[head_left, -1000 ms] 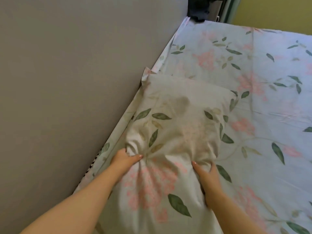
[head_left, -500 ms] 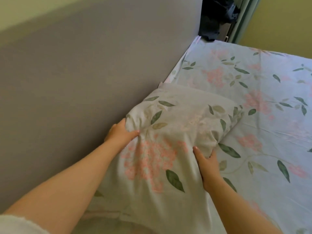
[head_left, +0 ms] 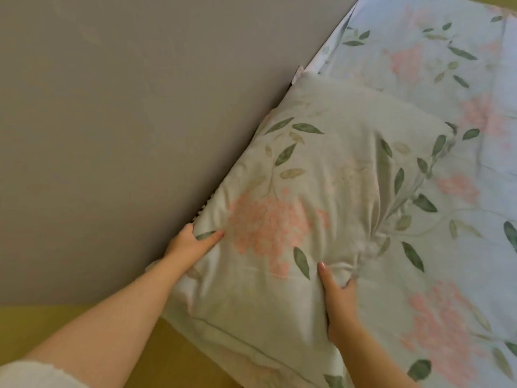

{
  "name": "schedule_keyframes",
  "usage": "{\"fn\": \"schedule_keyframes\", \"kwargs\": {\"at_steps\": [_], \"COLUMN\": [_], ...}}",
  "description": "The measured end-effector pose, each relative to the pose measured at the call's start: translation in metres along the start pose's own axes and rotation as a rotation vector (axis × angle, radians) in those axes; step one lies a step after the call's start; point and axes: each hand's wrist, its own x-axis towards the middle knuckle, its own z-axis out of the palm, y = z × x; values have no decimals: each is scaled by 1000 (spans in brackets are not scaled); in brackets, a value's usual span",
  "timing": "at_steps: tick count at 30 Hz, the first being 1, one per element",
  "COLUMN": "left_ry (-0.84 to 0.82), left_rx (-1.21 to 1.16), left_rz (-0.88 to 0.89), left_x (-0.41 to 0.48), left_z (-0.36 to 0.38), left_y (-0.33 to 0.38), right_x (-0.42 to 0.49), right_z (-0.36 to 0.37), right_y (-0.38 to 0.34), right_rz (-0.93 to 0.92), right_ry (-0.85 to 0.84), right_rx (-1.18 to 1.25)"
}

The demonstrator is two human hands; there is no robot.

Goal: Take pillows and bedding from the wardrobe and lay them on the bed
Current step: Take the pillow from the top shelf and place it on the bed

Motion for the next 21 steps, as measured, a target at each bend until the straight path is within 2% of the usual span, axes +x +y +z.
{"fn": "schedule_keyframes", "kwargs": {"at_steps": [6,10,16,21], "left_ry": [146,209,316,210], "left_rx": [48,156,334,403], "left_rz": [164,178,112,-21], "left_x": [-22,-46,-56,-46], "left_z": [-29,-39,-33,-14], "left_y": [7,-16,-41,-64], "right_x": [-38,-68,-88,-77], "right_z": [4,2,9,10], "right_y": [-17,-2,36,57], "right_rz": [-106,-95,-60,43], "right_ry": [-58,-95,-72,-58], "right_rx": [25,13,-85,-145]}}
